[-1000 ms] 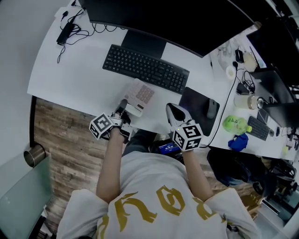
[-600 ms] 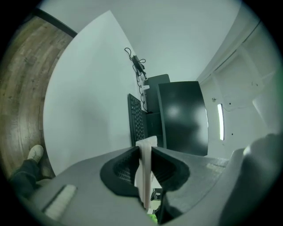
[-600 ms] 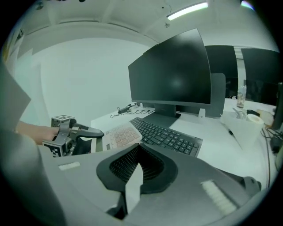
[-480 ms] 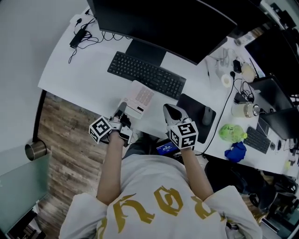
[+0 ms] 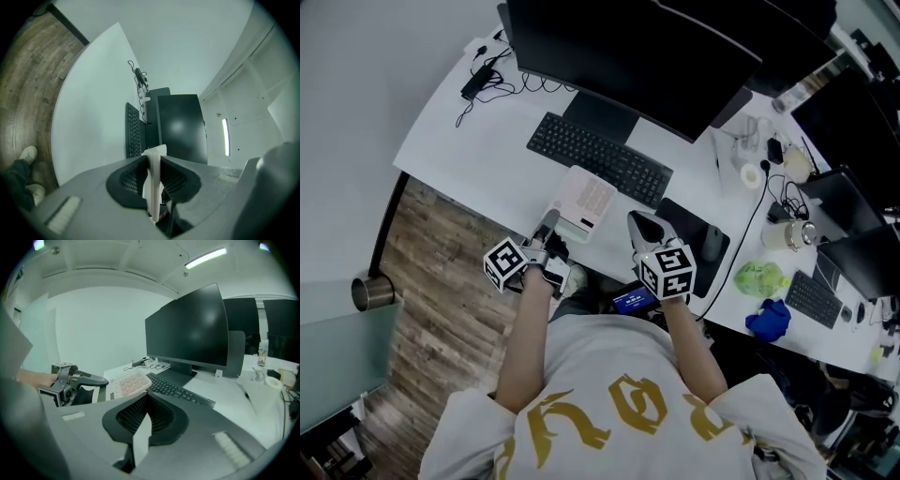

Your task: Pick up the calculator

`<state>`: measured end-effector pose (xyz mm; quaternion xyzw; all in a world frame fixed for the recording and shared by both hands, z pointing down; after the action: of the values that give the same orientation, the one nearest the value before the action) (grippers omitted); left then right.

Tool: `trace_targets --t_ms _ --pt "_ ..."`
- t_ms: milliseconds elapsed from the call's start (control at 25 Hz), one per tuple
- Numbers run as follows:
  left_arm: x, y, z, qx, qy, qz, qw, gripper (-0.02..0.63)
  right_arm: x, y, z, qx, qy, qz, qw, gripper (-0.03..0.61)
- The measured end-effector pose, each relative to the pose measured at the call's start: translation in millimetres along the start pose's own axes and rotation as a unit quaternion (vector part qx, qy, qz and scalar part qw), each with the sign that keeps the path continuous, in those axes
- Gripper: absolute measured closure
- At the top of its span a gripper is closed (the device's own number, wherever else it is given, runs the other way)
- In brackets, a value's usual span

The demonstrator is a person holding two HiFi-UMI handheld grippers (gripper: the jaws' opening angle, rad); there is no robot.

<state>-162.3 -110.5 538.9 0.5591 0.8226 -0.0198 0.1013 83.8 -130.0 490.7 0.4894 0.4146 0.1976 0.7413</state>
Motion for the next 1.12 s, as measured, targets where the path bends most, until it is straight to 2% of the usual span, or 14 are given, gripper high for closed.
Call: trace_targets --t_ms 600,840,1120 --pt "43 7 29 0.0 0.034 0.049 0.9982 0.548 11 -11 -23 0.025 -0.039 0.028 0.999 0.555" --pt "49 9 34 0.008 0.046 0.056 0.9974 0.548 12 -10 -26 0.028 -0.042 0.029 0.998 0.555" --pt "51 8 28 0.006 0.036 0.054 0.9978 0.548 15 -10 -25 0.022 -0.036 0.029 0.999 0.555"
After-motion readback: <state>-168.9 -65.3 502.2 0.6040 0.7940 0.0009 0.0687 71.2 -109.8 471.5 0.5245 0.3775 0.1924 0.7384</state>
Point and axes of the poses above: the fingertips, and each gripper's own axes: x backward along the fingers, z to its right, y out of its underside, the point moved 7 cm from there along x, backward along the fingers, and after that the axes turned 4 degrees about z, right-handed, at the moved point
